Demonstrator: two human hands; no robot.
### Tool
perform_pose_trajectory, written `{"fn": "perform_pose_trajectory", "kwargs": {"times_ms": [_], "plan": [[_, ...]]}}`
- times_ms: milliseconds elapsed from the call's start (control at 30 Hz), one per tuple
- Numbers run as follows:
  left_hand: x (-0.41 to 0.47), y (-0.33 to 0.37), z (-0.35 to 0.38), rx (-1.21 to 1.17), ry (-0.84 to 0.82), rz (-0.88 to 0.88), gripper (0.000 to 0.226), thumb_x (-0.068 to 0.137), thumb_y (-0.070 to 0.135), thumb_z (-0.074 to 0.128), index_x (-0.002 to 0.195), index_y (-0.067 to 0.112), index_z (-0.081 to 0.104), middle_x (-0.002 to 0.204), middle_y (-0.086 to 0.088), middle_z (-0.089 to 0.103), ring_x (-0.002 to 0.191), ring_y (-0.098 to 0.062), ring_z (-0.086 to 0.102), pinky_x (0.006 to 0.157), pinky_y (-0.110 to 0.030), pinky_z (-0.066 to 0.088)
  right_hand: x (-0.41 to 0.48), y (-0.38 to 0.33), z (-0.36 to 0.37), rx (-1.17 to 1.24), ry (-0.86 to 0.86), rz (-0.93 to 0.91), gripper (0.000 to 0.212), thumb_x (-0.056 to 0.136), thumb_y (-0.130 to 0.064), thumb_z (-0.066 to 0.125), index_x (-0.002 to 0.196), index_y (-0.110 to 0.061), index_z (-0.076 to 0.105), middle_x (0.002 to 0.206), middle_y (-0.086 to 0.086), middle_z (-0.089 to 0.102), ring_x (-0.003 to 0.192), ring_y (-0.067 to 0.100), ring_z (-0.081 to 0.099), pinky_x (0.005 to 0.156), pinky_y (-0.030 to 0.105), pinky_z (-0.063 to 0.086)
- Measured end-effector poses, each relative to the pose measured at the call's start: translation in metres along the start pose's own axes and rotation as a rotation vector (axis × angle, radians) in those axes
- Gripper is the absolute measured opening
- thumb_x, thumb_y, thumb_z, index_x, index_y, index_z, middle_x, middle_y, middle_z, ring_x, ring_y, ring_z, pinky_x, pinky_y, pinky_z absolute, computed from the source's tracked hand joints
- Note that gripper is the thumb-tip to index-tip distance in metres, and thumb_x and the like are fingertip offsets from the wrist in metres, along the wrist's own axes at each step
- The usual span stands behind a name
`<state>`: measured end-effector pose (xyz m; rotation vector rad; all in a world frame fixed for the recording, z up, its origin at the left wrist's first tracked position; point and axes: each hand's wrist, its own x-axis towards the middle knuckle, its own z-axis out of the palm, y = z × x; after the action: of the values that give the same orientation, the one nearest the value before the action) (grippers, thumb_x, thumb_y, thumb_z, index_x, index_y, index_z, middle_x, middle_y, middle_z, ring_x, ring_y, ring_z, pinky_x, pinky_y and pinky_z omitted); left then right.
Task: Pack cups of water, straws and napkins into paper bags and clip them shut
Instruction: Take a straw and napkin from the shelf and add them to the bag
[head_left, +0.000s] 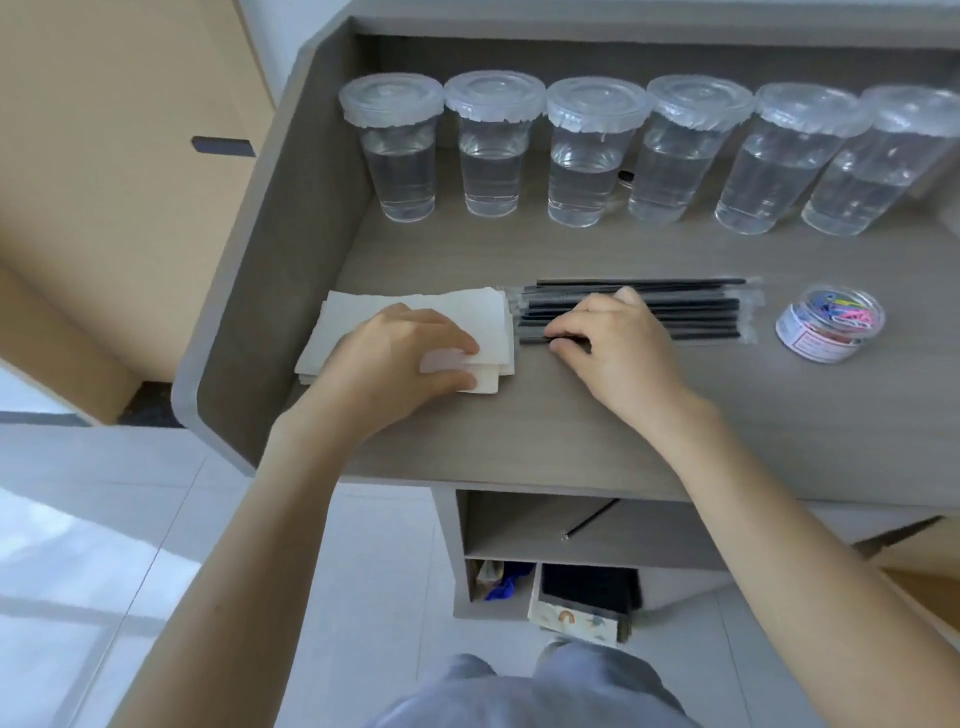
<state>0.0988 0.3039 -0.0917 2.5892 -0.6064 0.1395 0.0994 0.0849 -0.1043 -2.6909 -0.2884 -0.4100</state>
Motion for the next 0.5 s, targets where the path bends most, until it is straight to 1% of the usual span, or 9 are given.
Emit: {"fn": "perform_pose_trajectory", "kwargs": {"times_ms": [67, 133, 233, 300, 367, 433, 500], "plan": [[0.001, -0.004, 0.001, 0.0, 0.012, 0.051, 0.02, 0.082, 0.034, 0.068, 0.1, 0.027, 0.072, 0.107, 0.01, 0.065, 0.101, -0.019, 0.053, 0.083, -0.042, 0.048, -0.007, -0.003, 0.001, 0.002, 0.04, 0.027, 0.017, 0.088, -0.018, 0.061, 0.1, -0.017, 0.072, 0.097, 0.001, 0.066, 0.093, 0.023, 0.043, 0.073, 0.029, 0.037], [0.003, -0.008, 0.002, -0.032, 0.051, 0.098, 0.014, 0.085, 0.029, 0.066, 0.095, 0.024, 0.073, 0.103, 0.009, 0.068, 0.097, -0.021, 0.056, 0.079, -0.043, 0.05, -0.013, -0.005, 0.001, 0.004, 0.06, 0.04, 0.014, 0.087, -0.017, 0.063, 0.095, -0.015, 0.073, 0.093, 0.002, 0.067, 0.086, 0.018, 0.038, 0.072, 0.031, 0.038], [0.005, -0.012, 0.003, -0.046, 0.077, 0.12, 0.012, 0.086, 0.026, 0.065, 0.092, 0.022, 0.074, 0.102, 0.008, 0.069, 0.096, -0.022, 0.057, 0.076, -0.042, 0.05, -0.017, -0.009, 0.0, -0.024, 0.053, 0.032, 0.01, 0.086, -0.017, 0.063, 0.091, -0.014, 0.072, 0.089, 0.001, 0.067, 0.082, 0.015, 0.036, 0.071, 0.031, 0.038], [0.006, -0.012, 0.005, -0.036, 0.101, 0.138, 0.01, 0.086, 0.025, 0.066, 0.09, 0.023, 0.075, 0.099, 0.007, 0.069, 0.094, -0.022, 0.056, 0.071, -0.041, 0.051, -0.019, -0.011, -0.002, -0.047, 0.032, 0.042, 0.011, 0.088, -0.017, 0.062, 0.093, -0.013, 0.071, 0.091, 0.001, 0.066, 0.084, 0.018, 0.04, 0.073, 0.033, 0.041], [0.005, -0.011, 0.007, -0.04, 0.141, 0.137, 0.01, 0.086, 0.025, 0.066, 0.089, 0.022, 0.075, 0.095, 0.006, 0.069, 0.09, -0.023, 0.057, 0.067, -0.04, 0.051, -0.02, -0.013, -0.002, -0.064, 0.048, 0.034, 0.011, 0.086, -0.014, 0.063, 0.093, -0.011, 0.071, 0.089, 0.003, 0.066, 0.086, 0.025, 0.046, 0.074, 0.04, 0.045], [0.004, -0.012, 0.007, -0.064, 0.204, 0.144, 0.013, 0.085, 0.028, 0.064, 0.087, 0.021, 0.075, 0.089, 0.004, 0.07, 0.086, -0.024, 0.059, 0.064, -0.04, 0.051, -0.022, -0.014, -0.001, -0.084, 0.097, 0.011, 0.008, 0.081, -0.01, 0.067, 0.087, -0.008, 0.072, 0.083, 0.006, 0.067, 0.082, 0.03, 0.051, 0.068, 0.044, 0.049], [0.004, -0.012, 0.007, -0.102, 0.275, 0.166, 0.018, 0.083, 0.029, 0.059, 0.085, 0.02, 0.075, 0.084, 0.004, 0.07, 0.079, -0.025, 0.061, 0.059, -0.039, 0.052, -0.027, -0.016, -0.002, -0.092, 0.135, 0.0, 0.005, 0.079, -0.007, 0.067, 0.083, -0.007, 0.07, 0.08, 0.007, 0.065, 0.076, 0.031, 0.053, 0.065, 0.043, 0.049]]}}
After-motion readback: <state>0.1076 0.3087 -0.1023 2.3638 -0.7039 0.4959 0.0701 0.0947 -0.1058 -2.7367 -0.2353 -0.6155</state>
